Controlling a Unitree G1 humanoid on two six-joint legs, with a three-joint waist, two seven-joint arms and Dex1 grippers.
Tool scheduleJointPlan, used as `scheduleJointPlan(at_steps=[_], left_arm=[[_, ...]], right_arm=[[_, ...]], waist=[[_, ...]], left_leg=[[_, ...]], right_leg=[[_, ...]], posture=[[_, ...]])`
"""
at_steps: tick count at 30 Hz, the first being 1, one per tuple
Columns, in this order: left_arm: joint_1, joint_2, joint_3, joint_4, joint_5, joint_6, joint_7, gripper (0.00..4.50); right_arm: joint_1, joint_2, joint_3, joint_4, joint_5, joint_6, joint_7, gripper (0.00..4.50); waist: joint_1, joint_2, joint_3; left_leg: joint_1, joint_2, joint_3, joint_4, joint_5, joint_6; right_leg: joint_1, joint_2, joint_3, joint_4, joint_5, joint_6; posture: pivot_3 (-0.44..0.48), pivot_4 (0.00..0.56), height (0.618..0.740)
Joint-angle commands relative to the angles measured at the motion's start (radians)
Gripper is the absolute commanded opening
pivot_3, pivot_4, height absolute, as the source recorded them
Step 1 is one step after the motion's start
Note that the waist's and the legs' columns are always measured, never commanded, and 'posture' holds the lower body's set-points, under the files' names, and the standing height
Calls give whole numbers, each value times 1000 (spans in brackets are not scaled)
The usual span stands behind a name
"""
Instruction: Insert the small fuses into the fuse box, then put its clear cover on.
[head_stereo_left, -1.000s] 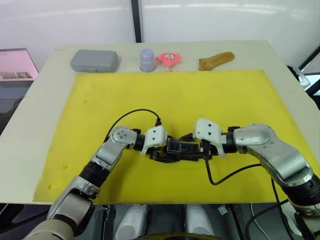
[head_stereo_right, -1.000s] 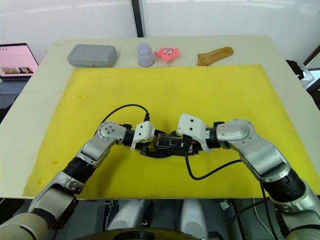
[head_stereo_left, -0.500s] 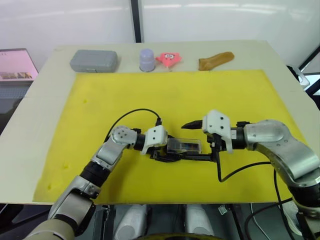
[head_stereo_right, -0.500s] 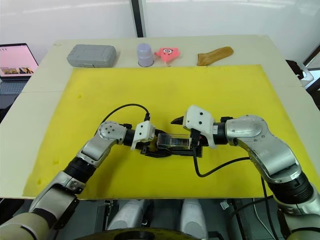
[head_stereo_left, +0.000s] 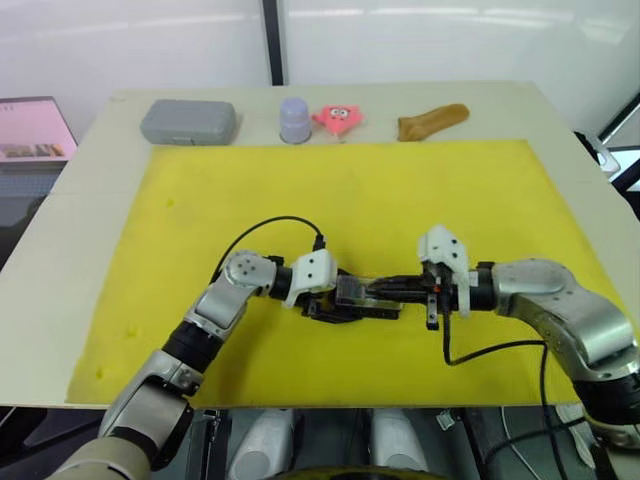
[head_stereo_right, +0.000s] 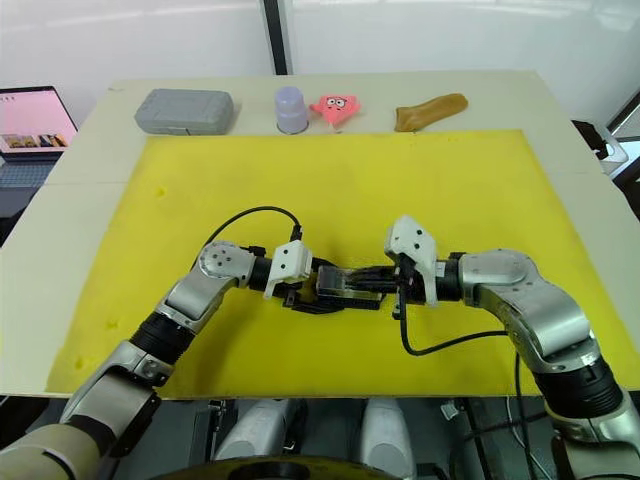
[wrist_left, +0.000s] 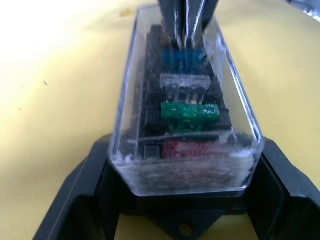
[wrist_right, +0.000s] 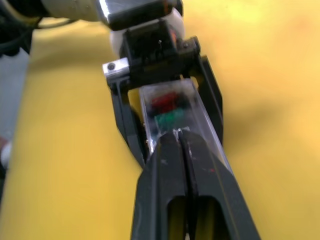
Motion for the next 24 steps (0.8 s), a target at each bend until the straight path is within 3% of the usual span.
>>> scheduleJointPlan(at_steps=[1, 6, 18, 24], left_arm=[[-15, 5, 23, 21, 14, -6, 19, 2628], [-14, 2, 22, 27, 17, -14, 18, 2628], [0, -18, 11, 35, 27, -30, 33, 2628], [-7, -20, 13, 47, 30, -33, 31, 2628]], right_arm=[[54, -42, 26, 9, -46, 9, 3, 34], [58, -40, 30, 1, -59, 5, -28, 34], [-74, 50, -31, -98, 101, 108, -74, 34], [-54, 43, -10, -102, 115, 148, -82, 34]], waist=[[0, -1, -1], [0, -2, -1], [2, -1, -1], [6, -1, -1]], left_leg=[[1, 0, 0, 0, 0, 0], [12, 1, -1, -2, 0, 0], [11, 1, -2, -2, 0, 0], [11, 0, -2, -2, 0, 0]], right_leg=[[1, 0, 0, 0, 0, 0], [12, 1, 0, -3, 0, 0], [12, 1, -1, -3, 0, 0], [13, 0, -1, -3, 0, 0]], posture=[[0, 150, 740], [0, 150, 740], [0, 150, 740], [0, 150, 740]])
